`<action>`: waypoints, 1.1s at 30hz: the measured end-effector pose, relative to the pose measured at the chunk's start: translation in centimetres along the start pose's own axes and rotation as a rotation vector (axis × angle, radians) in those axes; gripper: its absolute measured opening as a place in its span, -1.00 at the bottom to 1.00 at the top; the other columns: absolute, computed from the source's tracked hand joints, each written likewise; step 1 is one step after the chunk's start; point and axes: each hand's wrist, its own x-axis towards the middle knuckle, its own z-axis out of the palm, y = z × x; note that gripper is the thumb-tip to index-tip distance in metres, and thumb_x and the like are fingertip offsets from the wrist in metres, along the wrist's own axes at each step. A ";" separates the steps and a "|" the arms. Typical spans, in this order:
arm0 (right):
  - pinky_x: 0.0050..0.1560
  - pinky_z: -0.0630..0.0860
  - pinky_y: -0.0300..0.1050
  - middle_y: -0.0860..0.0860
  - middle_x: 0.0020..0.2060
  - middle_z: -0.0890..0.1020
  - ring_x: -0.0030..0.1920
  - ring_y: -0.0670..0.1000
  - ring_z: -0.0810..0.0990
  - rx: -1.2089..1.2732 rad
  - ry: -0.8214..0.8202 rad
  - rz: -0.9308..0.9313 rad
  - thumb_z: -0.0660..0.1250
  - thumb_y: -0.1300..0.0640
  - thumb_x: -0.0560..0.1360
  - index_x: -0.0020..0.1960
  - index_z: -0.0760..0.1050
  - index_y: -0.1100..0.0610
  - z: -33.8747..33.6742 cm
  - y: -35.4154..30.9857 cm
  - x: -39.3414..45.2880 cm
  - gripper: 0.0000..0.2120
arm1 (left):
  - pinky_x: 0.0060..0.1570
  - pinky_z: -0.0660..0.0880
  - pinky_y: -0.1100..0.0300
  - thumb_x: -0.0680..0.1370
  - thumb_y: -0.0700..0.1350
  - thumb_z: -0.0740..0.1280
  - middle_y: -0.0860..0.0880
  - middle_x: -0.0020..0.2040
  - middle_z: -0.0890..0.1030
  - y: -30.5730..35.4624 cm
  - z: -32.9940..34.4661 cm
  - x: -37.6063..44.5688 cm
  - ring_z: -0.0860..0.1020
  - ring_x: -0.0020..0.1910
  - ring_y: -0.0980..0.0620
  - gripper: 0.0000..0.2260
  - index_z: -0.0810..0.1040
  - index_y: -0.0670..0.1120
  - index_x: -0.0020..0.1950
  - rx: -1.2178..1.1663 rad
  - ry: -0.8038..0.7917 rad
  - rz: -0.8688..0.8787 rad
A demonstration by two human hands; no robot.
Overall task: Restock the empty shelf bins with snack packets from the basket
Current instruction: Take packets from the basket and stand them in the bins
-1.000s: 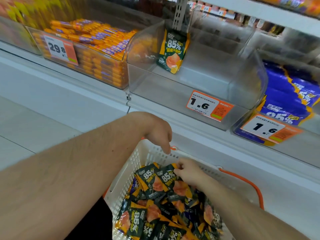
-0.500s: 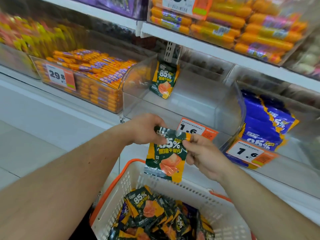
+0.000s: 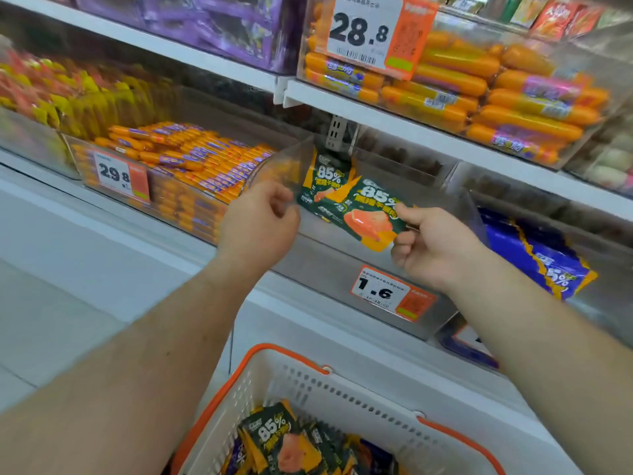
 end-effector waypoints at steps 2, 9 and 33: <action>-0.55 0.29 -0.32 -0.04 -0.52 0.46 -0.60 -0.13 0.35 -0.068 0.092 -0.084 0.27 0.15 0.62 -0.13 0.44 0.07 0.7 -1.3 2.2 -0.86 | 0.07 0.43 0.05 0.47 -0.05 0.38 -0.02 0.03 0.58 -0.5 0.1 0.5 0.51 0.09 -0.10 -0.78 0.56 -0.03 0.10 0.162 0.069 0.058; -0.46 0.38 -0.19 0.08 -0.31 0.55 -0.36 0.04 0.56 -0.458 0.234 -0.266 0.29 0.15 0.61 0.11 0.44 0.14 3.7 -1.2 11.1 -0.89 | 0.45 -0.02 -0.14 0.51 0.16 0.33 0.03 0.60 -0.12 -1.0 2.0 0.4 -0.11 0.56 -0.03 -0.27 0.05 0.01 0.56 0.418 -0.117 -0.083; -0.06 0.66 0.03 0.09 -0.15 0.69 -0.14 0.07 0.69 -0.640 0.385 -0.235 0.57 0.10 0.33 -0.08 0.58 0.16 6.8 1.8 19.4 -0.74 | 0.50 -0.05 -0.17 0.52 -0.02 0.30 -0.12 0.57 -0.30 -0.3 4.1 0.4 -0.33 0.53 -0.20 -0.44 0.21 0.00 0.49 0.363 -0.151 -0.123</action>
